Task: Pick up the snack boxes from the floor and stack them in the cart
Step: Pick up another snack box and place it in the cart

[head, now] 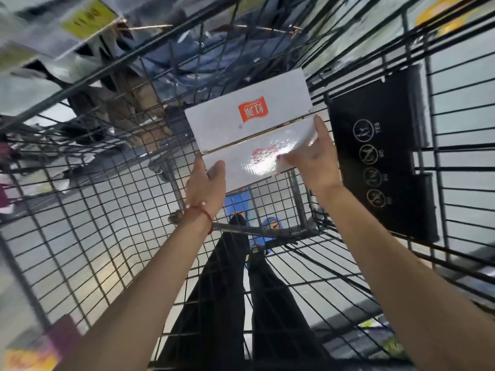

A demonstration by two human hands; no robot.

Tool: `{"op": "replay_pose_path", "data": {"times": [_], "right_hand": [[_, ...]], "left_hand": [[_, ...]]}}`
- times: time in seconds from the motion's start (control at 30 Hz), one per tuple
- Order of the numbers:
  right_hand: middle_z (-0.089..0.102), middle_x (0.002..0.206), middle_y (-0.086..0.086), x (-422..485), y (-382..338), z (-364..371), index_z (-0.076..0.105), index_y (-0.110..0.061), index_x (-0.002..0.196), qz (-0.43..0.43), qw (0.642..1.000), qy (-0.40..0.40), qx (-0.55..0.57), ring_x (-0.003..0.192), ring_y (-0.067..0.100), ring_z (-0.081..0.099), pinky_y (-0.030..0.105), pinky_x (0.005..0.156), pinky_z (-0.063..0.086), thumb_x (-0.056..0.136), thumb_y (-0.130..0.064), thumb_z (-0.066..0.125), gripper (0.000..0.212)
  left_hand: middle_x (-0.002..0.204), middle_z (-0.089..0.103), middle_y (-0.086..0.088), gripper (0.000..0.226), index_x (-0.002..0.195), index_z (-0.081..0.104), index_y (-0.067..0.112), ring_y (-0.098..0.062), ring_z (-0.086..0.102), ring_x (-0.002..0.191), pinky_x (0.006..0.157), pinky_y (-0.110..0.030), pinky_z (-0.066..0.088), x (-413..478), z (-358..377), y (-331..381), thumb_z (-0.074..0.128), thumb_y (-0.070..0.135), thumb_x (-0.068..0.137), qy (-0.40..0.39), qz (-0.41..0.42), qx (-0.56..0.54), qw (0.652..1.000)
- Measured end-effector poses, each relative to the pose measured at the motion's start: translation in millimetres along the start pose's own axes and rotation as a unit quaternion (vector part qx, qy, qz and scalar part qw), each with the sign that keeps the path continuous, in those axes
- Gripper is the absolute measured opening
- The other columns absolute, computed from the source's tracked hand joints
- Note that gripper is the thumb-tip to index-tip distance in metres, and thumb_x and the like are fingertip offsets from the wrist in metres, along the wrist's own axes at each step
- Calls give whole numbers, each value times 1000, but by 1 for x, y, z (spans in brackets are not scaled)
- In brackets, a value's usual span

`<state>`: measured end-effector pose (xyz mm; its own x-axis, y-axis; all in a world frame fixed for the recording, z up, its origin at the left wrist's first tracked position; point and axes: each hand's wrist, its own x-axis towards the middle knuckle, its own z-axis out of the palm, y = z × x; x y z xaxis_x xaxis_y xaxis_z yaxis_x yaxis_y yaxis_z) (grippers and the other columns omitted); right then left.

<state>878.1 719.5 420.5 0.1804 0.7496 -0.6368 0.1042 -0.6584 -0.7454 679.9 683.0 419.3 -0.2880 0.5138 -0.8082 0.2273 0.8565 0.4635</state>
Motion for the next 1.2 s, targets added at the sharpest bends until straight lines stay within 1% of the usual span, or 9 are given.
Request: {"op": "replay_pose_path", "data": {"times": [0.1,0.17,0.23,0.3,0.43,0.6,0.73,1.03,1.2], "right_hand": [[55,133,-11,-27,1,10,50,-20,143,-46,994,38,-92,127,7,55,34,103,56,74,-19,91,81],[51,131,-15,-48,6,14,51,-20,142,-41,992,42,-108,129,5,49,32,110,50,81,-11,85,71],[51,143,-7,-72,9,18,54,-23,141,-28,994,43,-101,140,15,46,45,115,46,85,-10,77,62],[56,143,-7,-92,11,19,60,-25,136,-19,996,31,-77,138,14,51,46,115,46,85,-10,70,54],[66,123,-12,-131,4,18,69,-26,117,-23,998,0,-52,121,3,59,11,95,48,94,6,63,40],[71,113,-5,-171,6,9,72,-11,112,-87,995,-24,-37,103,9,65,16,91,50,91,11,62,32],[70,112,-2,-212,5,-9,71,-1,117,-113,992,-56,-23,101,5,65,12,91,48,92,13,60,31],[74,104,3,-320,17,-31,69,-9,115,-177,972,-156,8,94,4,68,13,87,51,98,4,62,22],[75,103,-1,-381,30,-23,69,-20,112,-180,954,-236,-40,94,-2,68,16,90,52,98,5,60,29]], "left_hand": [[110,57,21,45,145,46,24,0,57,96,89,-25,44,-10,-7,5,54,24,101,1,25,-19,1000],[117,60,16,47,145,48,28,8,54,91,82,-20,48,-21,-13,5,55,20,99,-7,41,-29,999],[124,63,13,45,142,52,30,5,59,96,77,-19,52,-36,-19,1,57,18,99,-14,48,-42,998],[123,62,15,41,138,56,27,7,59,97,82,-22,52,-57,-26,-3,60,18,98,-16,44,-58,997],[140,58,3,44,139,56,21,-12,55,118,106,-36,46,-95,-40,-16,66,26,96,0,46,-62,997],[120,63,14,33,129,66,20,-7,60,110,101,-32,52,-151,-54,-37,65,18,97,42,59,-124,990],[127,67,5,21,112,70,30,-17,61,120,110,-46,47,-208,-58,-60,66,16,96,83,83,-165,979],[113,74,1,21,111,71,18,-13,68,105,101,-33,53,-330,-56,-124,64,6,95,121,128,-280,944],[103,68,2,23,121,67,10,-15,63,98,71,-13,51,-387,-70,-168,61,10,99,154,134,-325,923]]}}
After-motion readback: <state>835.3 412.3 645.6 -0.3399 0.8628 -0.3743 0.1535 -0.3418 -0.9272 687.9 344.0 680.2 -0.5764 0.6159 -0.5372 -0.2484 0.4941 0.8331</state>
